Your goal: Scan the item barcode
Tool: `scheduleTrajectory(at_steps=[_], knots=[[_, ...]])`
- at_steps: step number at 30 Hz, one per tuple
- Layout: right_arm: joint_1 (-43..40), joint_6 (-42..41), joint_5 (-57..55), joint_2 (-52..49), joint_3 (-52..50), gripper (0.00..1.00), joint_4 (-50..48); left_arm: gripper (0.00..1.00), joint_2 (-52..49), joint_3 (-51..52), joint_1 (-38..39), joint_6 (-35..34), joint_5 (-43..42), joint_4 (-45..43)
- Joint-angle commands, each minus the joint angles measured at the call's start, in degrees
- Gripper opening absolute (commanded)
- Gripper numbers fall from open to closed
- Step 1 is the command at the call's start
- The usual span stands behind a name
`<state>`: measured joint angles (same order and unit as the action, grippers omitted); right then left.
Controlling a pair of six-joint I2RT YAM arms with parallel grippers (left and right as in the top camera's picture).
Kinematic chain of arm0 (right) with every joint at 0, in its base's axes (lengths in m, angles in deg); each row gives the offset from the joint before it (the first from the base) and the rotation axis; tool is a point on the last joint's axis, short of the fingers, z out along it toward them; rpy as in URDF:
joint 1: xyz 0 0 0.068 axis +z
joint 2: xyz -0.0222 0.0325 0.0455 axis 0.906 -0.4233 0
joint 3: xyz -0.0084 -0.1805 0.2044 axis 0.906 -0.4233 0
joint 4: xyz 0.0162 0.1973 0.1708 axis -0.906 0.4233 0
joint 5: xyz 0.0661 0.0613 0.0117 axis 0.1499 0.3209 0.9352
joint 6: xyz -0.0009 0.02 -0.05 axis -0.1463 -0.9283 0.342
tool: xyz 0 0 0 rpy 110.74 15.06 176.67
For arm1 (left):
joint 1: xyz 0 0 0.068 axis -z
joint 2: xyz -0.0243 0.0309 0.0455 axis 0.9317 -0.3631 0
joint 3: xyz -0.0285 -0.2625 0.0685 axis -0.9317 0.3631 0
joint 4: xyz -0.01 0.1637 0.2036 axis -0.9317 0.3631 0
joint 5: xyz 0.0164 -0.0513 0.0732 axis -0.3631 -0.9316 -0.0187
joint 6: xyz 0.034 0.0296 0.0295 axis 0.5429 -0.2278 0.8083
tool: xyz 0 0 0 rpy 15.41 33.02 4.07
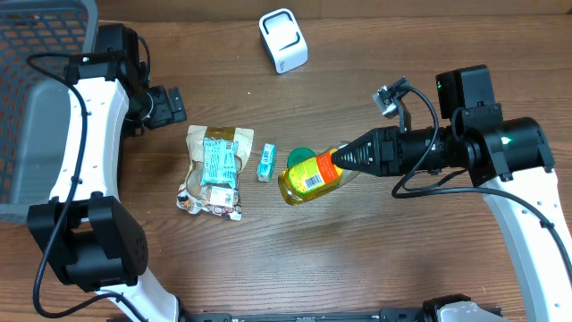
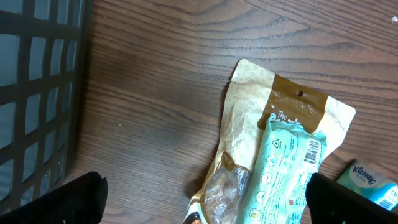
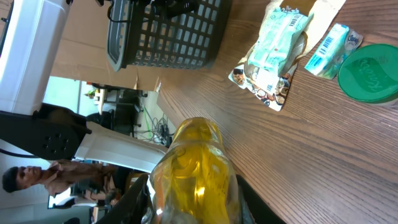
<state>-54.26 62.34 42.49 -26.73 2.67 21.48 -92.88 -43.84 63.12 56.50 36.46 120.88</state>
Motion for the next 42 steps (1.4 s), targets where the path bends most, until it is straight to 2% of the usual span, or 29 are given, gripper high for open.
scheduleTrajectory(at_steps=[1, 14, 30, 37, 42], knots=[[0.2, 0.3, 1.6, 0.5, 1.4, 0.13, -0.9, 1.00, 0.3, 0.3, 0.4, 0.9, -0.4, 0.0], [0.2, 0.3, 1.4, 0.5, 1.4, 0.13, -1.6, 0.99, 0.3, 0.3, 0.4, 0.9, -0.4, 0.0], [0.2, -0.2, -7.3, 0.5, 1.4, 0.12, -1.7, 1.00, 0.3, 0.3, 0.4, 0.9, -0.4, 0.0], [0.2, -10.7, -20.4, 0.3, 1.1, 0.13, -1.7, 1.00, 0.3, 0.3, 0.4, 0.9, -0.4, 0.0], [0.2, -12.1, -23.6, 0.2, -0.8, 0.13, -2.5, 1.00, 0.3, 0.3, 0.4, 0.9, -0.4, 0.0]])
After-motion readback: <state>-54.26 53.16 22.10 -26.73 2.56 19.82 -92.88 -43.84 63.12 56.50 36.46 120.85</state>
